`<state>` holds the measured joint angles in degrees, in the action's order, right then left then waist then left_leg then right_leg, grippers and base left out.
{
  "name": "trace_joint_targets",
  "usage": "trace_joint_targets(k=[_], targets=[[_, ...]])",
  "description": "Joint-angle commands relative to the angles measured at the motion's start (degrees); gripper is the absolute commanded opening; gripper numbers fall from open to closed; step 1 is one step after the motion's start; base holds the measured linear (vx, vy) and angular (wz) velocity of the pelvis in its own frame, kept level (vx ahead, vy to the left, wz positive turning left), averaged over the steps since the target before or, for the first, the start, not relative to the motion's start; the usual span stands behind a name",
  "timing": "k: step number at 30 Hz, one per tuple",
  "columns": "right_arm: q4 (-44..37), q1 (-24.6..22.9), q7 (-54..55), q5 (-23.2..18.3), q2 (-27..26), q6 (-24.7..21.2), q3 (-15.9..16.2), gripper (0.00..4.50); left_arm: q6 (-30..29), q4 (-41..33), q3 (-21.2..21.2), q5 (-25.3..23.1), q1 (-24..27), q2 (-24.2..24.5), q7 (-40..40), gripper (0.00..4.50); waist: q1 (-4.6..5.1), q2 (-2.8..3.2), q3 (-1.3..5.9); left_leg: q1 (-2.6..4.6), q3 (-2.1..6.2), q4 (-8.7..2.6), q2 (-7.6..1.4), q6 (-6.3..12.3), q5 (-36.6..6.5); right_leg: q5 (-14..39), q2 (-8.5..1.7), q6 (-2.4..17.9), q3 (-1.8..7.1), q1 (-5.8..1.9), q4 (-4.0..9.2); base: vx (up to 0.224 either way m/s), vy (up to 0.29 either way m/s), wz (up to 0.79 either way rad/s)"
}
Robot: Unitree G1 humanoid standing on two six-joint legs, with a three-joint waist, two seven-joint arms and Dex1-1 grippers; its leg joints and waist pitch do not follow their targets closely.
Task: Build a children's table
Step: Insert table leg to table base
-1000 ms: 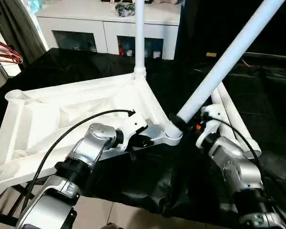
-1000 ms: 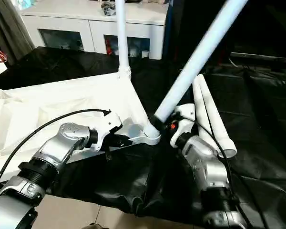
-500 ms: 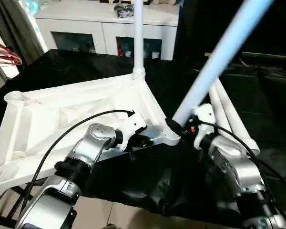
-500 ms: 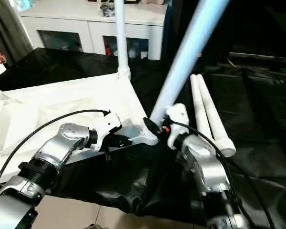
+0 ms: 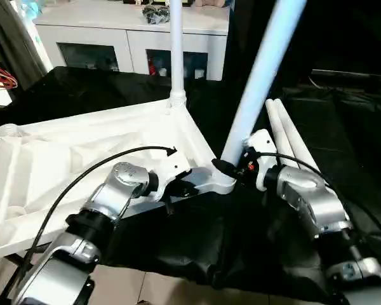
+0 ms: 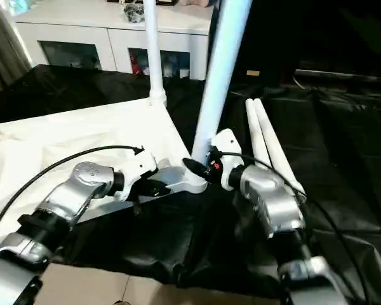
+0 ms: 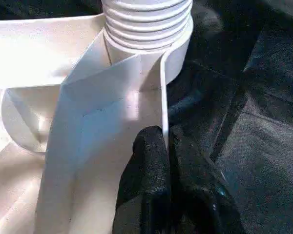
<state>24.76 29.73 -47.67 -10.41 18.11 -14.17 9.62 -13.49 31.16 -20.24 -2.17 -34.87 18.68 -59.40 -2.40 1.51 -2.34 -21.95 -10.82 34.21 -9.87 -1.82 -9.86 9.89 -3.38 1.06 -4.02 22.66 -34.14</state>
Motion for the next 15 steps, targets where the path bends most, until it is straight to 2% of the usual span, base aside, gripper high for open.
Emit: trace_joint_targets(k=[1,3,5,6,8,10,11,15], targets=[[5.31,-2.58,-3.42,3.14,1.14,-2.42,4.09,1.88,0.0,-3.68,-0.7,-0.1,-0.13,1.18,-2.63,0.0,-0.3,-0.27,2.84,1.04,1.8,-4.28,-3.6,2.32,-15.47,17.2,-5.43,11.26,3.1,-2.2,4.68,0.0,0.0,0.0],[5.74,-2.4,-5.0,3.63,1.59,-1.98,4.95,1.88,-0.27,-4.9,-0.88,0.17,0.19,1.6,-3.42,0.0,-0.37,-0.26,2.67,1.07,1.76,-4.32,-3.6,2.55,-15.2,16.73,-5.4,11.33,3.13,-2.14,4.7,0.0,0.0,0.0],[6.23,-2.04,-7.08,4.04,2.02,-1.44,6.0,1.88,-0.1,-7.13,-1.22,0.74,0.88,2.53,-4.96,0.0,-0.33,-0.33,2.19,0.93,1.77,-4.58,-3.57,2.85,-14.91,16.02,-5.22,11.36,3.08,-2.03,4.69,0.0,0.0,0.0],[6.59,-1.78,-7.84,4.12,2.14,-1.28,6.31,1.88,-0.15,-7.77,-1.34,0.96,1.05,2.82,-5.42,0.0,-0.3,-0.33,2.24,0.99,1.82,-4.6,-3.65,2.79,-15.23,16.16,-5.25,11.46,3.08,-2.08,4.63,0.0,0.0,0.0],[6.78,-1.52,-9.3,4.06,2.42,-1.05,6.79,1.88,-0.45,-9.02,-1.4,1.37,1.43,3.3,-6.14,0.0,-0.14,-0.39,1.81,1.09,1.78,-4.77,-3.6,2.72,-16.6,18.66,-5.2,11.09,3.07,-1.88,5.0,0.0,0.0,0.0],[6.22,-1.64,-10.96,3.91,2.91,-0.41,7.25,1.88,-0.65,-10.24,-1.56,1.46,1.79,3.85,-6.82,0.0,-0.11,-0.46,1.43,1.14,1.87,-4.97,-3.68,2.4,-17.9,20.44,-5.23,10.73,3.11,-1.71,5.18,0.0,0.0,0.0],[6.07,-1.7,-11.42,3.81,3.04,-0.1,7.29,1.88,-0.71,-10.67,-1.62,1.51,1.9,4.03,-7.13,0.0,-0.06,-0.47,1.21,1.33,2.04,-5.16,-3.86,1.66,-19.5,22.43,-5.25,10.23,3.18,-1.53,5.29,0.0,0.0,0.0],[5.5,-2.04,-13.36,3.47,3.44,0.6,7.26,1.88,-1.4,-12.27,-1.73,2.07,2.12,4.71,-8.38,0.0,0.12,-0.35,0.74,1.56,2.2,-5.56,-4.01,0.35,-22.11,22.17,-5.24,10.73,3.3,-1.28,5.33,0.0,0.0,0.0]])
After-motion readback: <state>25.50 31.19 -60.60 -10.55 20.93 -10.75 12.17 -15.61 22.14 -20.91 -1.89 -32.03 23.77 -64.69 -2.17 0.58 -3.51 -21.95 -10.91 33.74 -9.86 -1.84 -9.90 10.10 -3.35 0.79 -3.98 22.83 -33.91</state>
